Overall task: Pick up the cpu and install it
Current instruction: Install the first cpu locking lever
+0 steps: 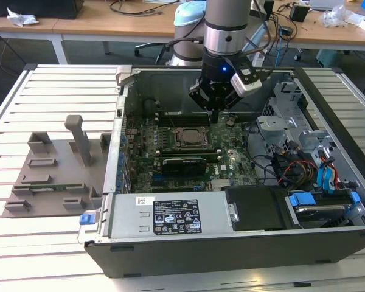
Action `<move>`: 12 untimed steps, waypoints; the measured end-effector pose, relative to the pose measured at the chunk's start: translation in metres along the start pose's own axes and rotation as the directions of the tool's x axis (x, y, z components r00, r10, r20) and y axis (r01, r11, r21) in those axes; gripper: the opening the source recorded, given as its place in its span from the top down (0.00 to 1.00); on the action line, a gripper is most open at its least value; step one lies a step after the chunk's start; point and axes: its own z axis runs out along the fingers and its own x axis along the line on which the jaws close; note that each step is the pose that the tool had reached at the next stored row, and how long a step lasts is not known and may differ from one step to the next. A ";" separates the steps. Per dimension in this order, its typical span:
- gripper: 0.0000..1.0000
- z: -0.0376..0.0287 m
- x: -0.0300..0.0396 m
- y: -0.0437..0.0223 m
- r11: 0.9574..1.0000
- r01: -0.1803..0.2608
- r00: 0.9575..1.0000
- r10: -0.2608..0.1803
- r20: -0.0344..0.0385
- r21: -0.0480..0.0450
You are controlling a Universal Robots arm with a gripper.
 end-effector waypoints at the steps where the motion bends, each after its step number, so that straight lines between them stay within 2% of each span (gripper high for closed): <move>1: 0.89 0.0000 0.0000 0.0000 1.000 0.006 1.000 -0.006 0.000 0.000; 7: 0.89 0.0000 0.0000 0.0000 0.999 0.048 0.999 -0.048 0.004 -0.002; 12: 0.89 0.0000 0.0000 0.0000 0.995 0.096 0.995 -0.096 0.008 -0.004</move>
